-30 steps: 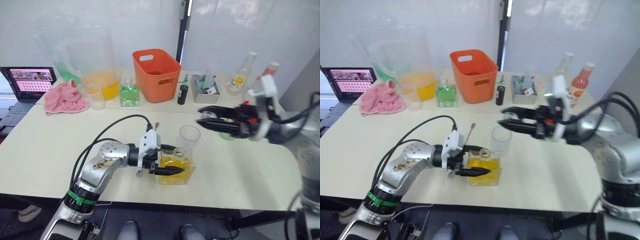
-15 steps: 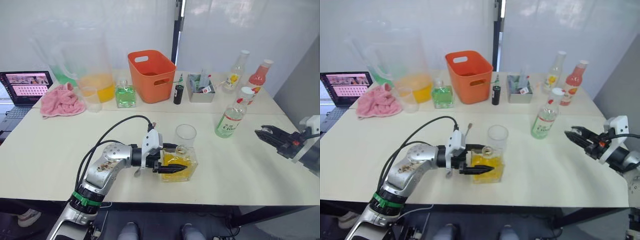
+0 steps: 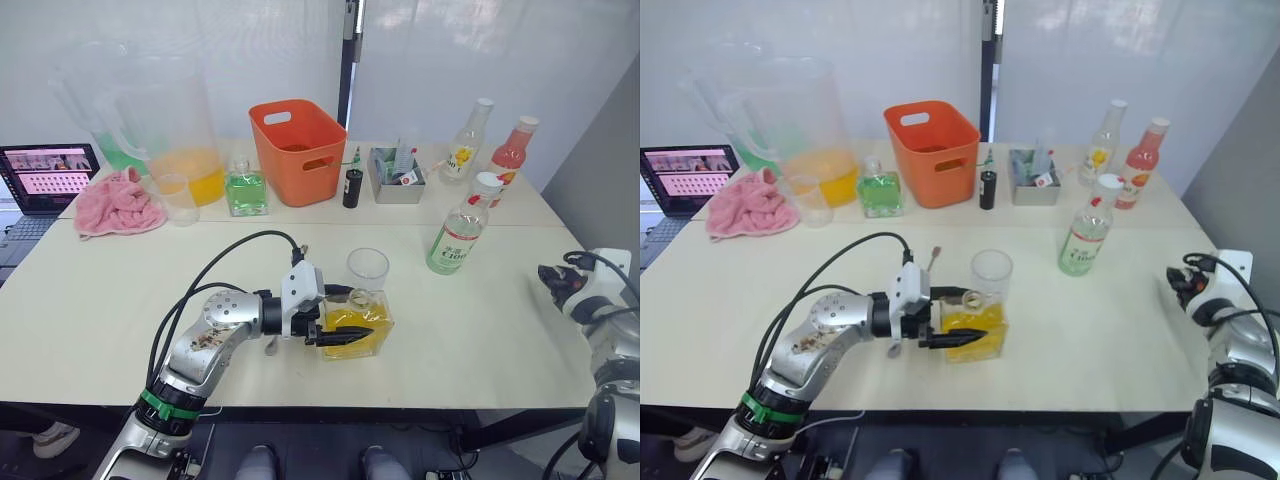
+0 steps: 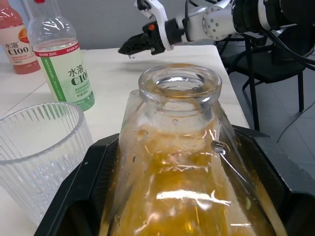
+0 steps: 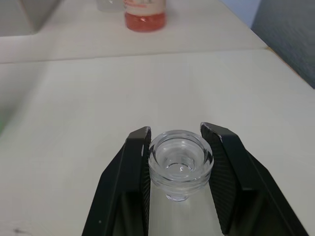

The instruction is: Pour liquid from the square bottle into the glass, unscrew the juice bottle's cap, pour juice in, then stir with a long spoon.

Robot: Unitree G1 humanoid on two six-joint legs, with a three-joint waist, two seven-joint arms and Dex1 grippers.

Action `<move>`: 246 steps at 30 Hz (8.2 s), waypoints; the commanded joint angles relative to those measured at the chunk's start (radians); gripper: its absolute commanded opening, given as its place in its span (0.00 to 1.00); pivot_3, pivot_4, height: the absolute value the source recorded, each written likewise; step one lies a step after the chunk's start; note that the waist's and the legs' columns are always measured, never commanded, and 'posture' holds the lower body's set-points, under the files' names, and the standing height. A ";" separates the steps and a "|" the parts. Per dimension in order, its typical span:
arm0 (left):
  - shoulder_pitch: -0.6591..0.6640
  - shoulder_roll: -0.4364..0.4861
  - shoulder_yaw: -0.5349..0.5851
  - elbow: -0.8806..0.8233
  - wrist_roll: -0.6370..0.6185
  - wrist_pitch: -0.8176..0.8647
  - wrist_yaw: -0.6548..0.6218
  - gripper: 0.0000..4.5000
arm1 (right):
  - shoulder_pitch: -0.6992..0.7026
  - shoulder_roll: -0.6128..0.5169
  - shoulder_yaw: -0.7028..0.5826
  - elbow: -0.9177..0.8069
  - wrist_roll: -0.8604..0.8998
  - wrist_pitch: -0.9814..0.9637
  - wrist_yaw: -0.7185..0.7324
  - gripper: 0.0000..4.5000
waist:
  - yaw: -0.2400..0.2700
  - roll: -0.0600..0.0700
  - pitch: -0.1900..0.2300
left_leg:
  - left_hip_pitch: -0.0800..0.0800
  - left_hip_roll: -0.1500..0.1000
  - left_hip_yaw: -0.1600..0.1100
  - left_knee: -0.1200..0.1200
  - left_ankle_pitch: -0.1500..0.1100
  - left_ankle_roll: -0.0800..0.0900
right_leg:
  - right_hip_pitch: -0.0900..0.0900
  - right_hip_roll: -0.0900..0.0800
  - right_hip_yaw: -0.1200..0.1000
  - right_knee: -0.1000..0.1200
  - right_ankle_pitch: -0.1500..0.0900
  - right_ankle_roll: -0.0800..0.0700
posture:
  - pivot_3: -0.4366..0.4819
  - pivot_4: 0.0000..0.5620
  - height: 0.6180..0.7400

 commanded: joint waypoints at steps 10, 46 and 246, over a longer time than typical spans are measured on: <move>-0.002 0.021 0.018 -0.069 -0.008 0.002 0.020 0.62 | 0.019 0.015 -0.046 0.030 0.035 -0.045 0.009 0.24 | -0.019 0.000 0.000 | 0.002 0.000 0.000 0.000 0.000 0.000 | 0.002 0.000 0.000 0.000 -0.001 0.001 | 0.48 0.27 0.88; -0.012 0.033 0.086 -0.083 -0.100 0.049 -0.020 0.62 | 0.456 -0.138 0.015 -1.218 0.453 0.669 0.690 0.99 | 0.001 0.002 0.001 | 0.009 0.000 -0.001 0.000 -0.001 0.001 | 0.011 0.000 0.000 -0.001 -0.007 0.000 | 0.48 0.27 0.88; -0.621 -0.020 -0.257 0.747 1.263 -0.910 1.016 0.62 | 0.694 0.060 0.031 -1.614 0.563 0.680 0.345 0.99 | 0.049 -0.009 0.006 | -0.005 0.000 -0.001 0.001 0.000 -0.001 | -0.003 0.000 -0.001 0.002 -0.002 0.005 | 0.48 0.27 0.88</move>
